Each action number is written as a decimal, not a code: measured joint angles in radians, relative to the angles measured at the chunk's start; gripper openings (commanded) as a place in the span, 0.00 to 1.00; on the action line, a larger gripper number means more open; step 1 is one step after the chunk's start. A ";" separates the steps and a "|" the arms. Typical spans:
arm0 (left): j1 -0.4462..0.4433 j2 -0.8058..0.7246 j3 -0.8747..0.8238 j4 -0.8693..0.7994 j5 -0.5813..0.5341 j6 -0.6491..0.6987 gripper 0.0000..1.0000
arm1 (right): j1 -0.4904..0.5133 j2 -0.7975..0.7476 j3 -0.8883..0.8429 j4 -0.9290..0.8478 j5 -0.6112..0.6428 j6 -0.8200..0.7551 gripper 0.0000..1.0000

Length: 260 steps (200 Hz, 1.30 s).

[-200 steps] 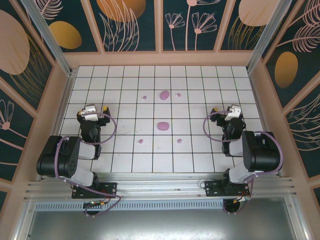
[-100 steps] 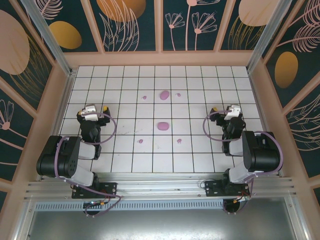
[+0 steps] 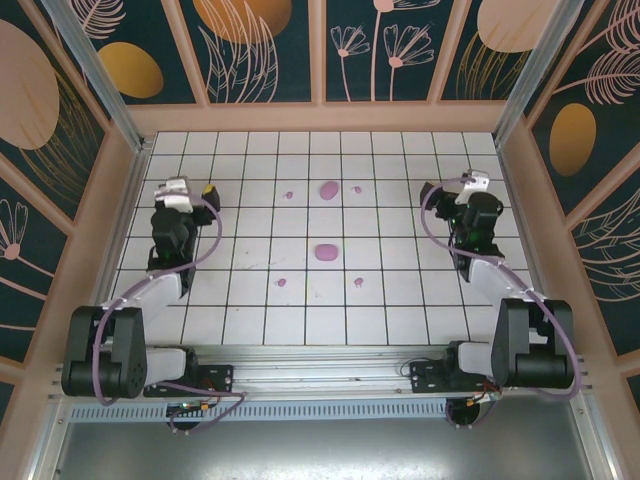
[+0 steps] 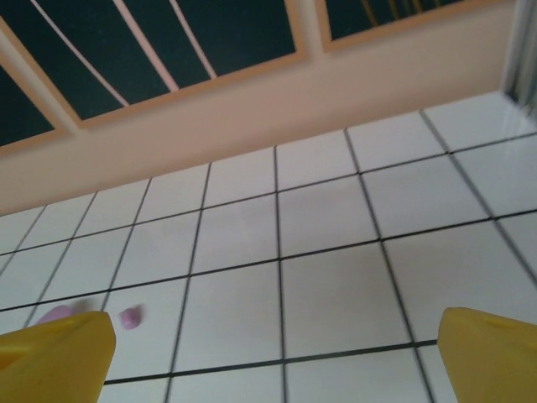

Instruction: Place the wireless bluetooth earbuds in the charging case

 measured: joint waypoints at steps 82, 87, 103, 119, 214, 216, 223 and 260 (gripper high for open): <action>-0.362 0.476 0.494 -0.344 0.075 -0.044 0.73 | 0.150 0.153 0.096 -0.293 -0.080 0.180 0.94; -0.370 0.510 0.535 -0.363 0.075 -0.044 0.73 | 0.158 0.157 0.097 -0.302 -0.080 0.188 0.94; -0.387 0.610 0.661 -0.426 0.076 -0.043 0.74 | 0.182 0.163 0.098 -0.320 -0.082 0.210 0.94; -0.393 0.682 0.754 -0.485 0.075 -0.039 0.74 | 0.195 0.163 0.102 -0.335 -0.090 0.230 0.94; -0.472 0.882 1.024 -0.679 0.068 0.117 0.84 | 0.196 0.222 0.196 -0.365 -0.110 0.280 0.94; -0.473 0.886 1.028 -0.681 0.068 0.119 0.84 | 0.196 0.224 0.198 -0.365 -0.110 0.280 0.94; -0.481 0.906 1.051 -0.689 0.068 0.126 0.84 | 0.196 0.230 0.201 -0.365 -0.110 0.280 0.94; -0.491 0.988 1.135 -0.735 0.056 0.149 0.84 | 0.196 0.250 0.217 -0.384 -0.110 0.279 0.95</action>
